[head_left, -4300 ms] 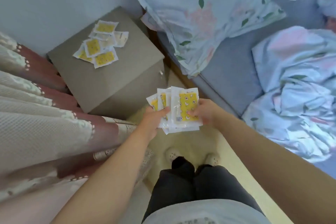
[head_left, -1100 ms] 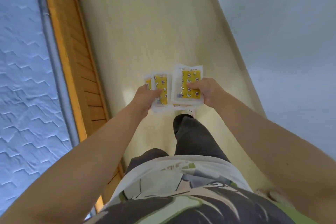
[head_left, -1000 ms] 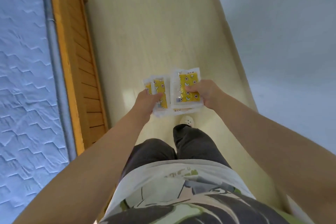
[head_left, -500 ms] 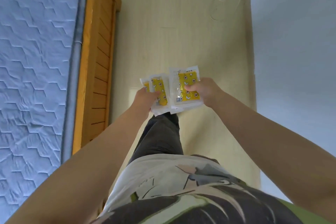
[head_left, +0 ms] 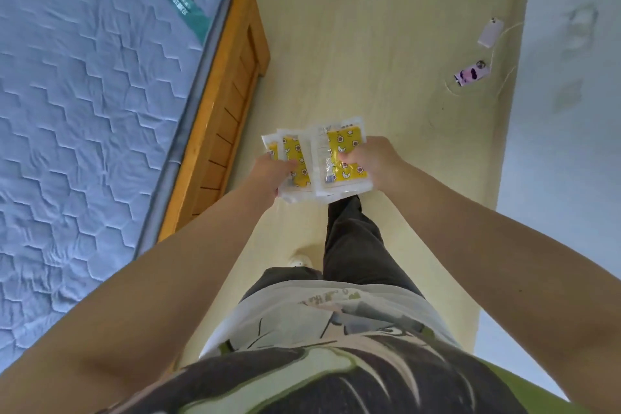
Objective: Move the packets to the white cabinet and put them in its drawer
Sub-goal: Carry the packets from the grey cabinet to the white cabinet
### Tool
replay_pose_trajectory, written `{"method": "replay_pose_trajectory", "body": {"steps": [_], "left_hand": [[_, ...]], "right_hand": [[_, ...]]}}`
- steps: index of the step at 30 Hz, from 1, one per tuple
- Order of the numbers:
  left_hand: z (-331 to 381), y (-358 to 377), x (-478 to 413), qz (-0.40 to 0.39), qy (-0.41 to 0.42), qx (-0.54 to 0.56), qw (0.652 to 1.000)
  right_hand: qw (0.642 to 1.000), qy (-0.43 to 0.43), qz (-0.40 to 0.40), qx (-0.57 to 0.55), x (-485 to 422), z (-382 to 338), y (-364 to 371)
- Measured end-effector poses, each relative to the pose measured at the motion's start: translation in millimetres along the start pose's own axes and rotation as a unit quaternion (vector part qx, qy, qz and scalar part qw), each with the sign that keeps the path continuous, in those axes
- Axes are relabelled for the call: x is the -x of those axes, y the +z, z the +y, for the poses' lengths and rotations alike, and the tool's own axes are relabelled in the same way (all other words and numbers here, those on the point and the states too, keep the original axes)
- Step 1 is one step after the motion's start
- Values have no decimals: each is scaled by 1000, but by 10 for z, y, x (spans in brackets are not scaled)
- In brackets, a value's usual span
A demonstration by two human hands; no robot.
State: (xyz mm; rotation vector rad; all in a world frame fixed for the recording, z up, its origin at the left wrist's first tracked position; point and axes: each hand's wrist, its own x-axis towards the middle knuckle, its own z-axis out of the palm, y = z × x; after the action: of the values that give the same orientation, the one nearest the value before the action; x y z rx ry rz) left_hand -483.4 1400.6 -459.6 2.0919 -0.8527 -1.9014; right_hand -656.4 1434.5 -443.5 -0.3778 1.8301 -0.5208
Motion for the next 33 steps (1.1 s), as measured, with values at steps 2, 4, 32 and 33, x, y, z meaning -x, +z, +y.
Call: {"method": "replay_pose_trajectory", "body": {"steps": [2,4,32,33], "left_hand": [[366,18,-196,25,-9,24,999],[693,14,-357,45,-14,55,997],[3879,-2291,-2908,280,-93,501,814],[4090,-2272,-3046,283,-94,515,804]], "right_hand": [[1000,-12,-13,25,-294,-449,-37],[998,-21,-29,43,-521,-872,-37],[844,-145,-291,426,-3031,-5999,2983],[837,-149,-298,434,-3197,-6224,3005]]}}
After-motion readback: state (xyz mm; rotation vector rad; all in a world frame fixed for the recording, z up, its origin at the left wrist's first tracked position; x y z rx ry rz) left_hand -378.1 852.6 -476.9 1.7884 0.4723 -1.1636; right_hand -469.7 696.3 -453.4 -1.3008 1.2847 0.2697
